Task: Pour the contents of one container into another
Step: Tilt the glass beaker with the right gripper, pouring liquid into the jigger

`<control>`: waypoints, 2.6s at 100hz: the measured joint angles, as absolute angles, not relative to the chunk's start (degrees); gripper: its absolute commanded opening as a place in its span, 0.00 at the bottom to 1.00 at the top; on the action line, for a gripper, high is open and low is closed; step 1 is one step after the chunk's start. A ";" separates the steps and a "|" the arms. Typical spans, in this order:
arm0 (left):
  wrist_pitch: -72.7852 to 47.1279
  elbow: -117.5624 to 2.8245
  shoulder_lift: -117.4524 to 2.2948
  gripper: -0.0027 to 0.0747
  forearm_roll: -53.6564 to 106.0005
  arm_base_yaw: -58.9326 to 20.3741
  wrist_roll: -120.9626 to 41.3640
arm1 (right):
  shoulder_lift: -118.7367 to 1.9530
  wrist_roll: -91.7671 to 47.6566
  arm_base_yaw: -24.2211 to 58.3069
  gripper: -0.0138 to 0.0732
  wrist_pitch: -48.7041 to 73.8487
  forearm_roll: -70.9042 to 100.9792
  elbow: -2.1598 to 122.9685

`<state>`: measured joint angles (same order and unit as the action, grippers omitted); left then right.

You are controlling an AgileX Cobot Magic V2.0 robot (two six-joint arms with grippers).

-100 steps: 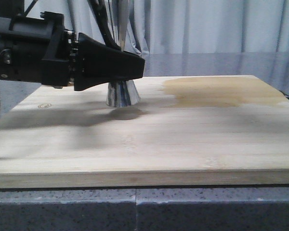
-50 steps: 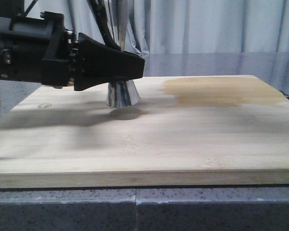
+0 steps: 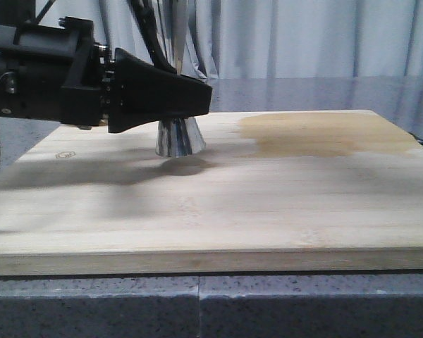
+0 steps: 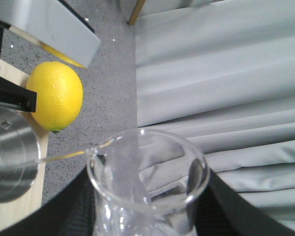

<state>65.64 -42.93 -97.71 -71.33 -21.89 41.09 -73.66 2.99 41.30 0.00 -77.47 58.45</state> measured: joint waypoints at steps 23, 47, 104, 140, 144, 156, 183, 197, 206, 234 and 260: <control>65.64 -42.93 -97.71 0.03 -71.33 -21.89 41.09 | -73.66 2.99 41.30 0.36 0.00 -78.05 58.45; 65.64 -42.93 -97.71 0.03 -71.33 -21.89 41.09 | -73.66 2.99 41.30 0.36 -0.30 -78.74 58.45; 65.64 -42.93 -97.71 0.03 -71.33 -21.89 41.11 | -73.66 2.99 41.30 0.36 -0.52 -80.15 58.45; 65.64 -42.93 -97.71 0.03 -71.33 -21.89 41.11 | -73.66 2.99 41.30 0.36 -0.64 -80.58 58.45; 65.64 -42.93 -97.71 0.03 -71.33 -21.89 41.11 | -73.66 2.99 41.30 0.36 -0.64 -80.58 58.45; 65.64 -42.93 -97.71 0.03 -71.45 -21.89 41.22 | -73.66 2.99 41.30 0.36 -0.64 -80.70 58.45; 65.64 -42.93 -97.71 0.03 -71.47 -21.89 41.22 | -73.66 2.99 41.30 0.36 -0.74 -81.28 58.45; 65.64 -42.93 -97.71 0.03 -71.57 -21.89 41.22 | -73.66 2.99 41.30 0.36 -0.87 -81.51 58.45; 65.64 -42.93 -97.71 0.03 -71.57 -21.89 41.24 | -73.66 2.99 41.30 0.36 -0.86 -81.64 58.45; 65.64 -42.93 -97.71 0.03 -71.69 -21.89 42.11 | -73.66 2.99 41.30 0.36 -1.10 -81.68 58.45; 65.64 -42.93 -97.71 0.03 -72.30 -21.89 42.20 | -73.66 2.99 41.30 0.36 -1.18 -81.68 58.45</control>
<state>65.64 -42.93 -97.71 -72.30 -21.89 42.20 -73.66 2.99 41.30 -1.18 -81.68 58.45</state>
